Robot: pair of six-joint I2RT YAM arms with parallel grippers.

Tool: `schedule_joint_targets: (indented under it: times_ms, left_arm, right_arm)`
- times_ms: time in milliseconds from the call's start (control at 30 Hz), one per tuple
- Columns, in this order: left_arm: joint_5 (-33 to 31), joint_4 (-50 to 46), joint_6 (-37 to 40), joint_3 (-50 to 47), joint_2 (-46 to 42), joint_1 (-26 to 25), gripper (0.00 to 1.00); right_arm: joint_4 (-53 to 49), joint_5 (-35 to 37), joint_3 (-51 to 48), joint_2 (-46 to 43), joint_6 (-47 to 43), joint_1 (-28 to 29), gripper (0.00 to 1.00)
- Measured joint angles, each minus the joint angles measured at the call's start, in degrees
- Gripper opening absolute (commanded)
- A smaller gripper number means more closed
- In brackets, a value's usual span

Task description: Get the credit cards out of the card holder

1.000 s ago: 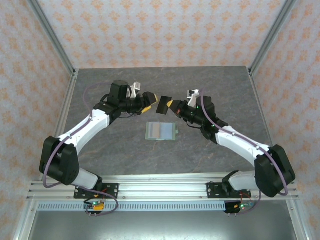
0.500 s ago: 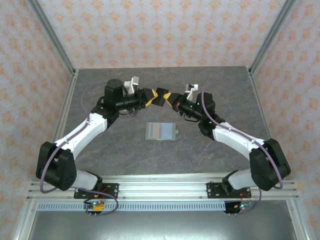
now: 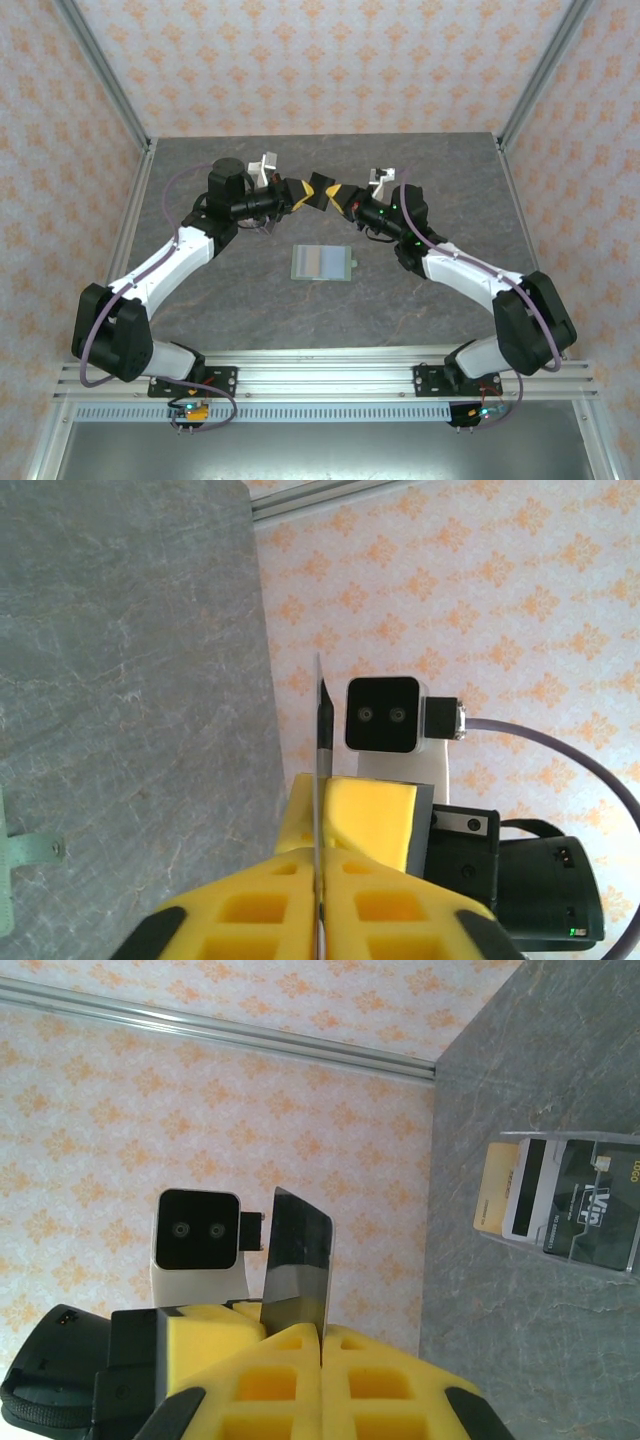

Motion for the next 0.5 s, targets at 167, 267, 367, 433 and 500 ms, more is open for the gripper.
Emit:
schedule_joint_targets:
  times_ms: [167, 267, 367, 433, 500]
  left_arm:
    - [0.0, -3.74, 3.78, 0.85, 0.0, 0.17, 0.0]
    - [-1.92, -12.2, 10.71, 4.2, 0.0, 0.17, 0.0]
    - [-6.43, -21.27, 19.02, 8.74, -0.02, 0.17, 0.0]
    - [-10.29, -26.45, 24.3, 11.41, -0.02, 0.17, 0.0]
    - [-15.41, -31.45, 29.86, 13.6, -0.04, 0.17, 0.0]
  right_arm:
    - [-5.68, -0.11, 1.7, 0.04, -1.66, -0.02, 0.44]
    - [-13.44, 1.36, 4.07, -0.07, -4.81, -0.07, 0.66]
    - [-21.27, 4.37, 4.87, -1.27, -8.61, -0.07, 0.79]
    - [-26.6, 6.62, 5.11, -2.51, -11.19, -0.07, 0.84]
    - [-32.0, 8.85, 5.88, -3.52, -14.25, -0.07, 0.89]
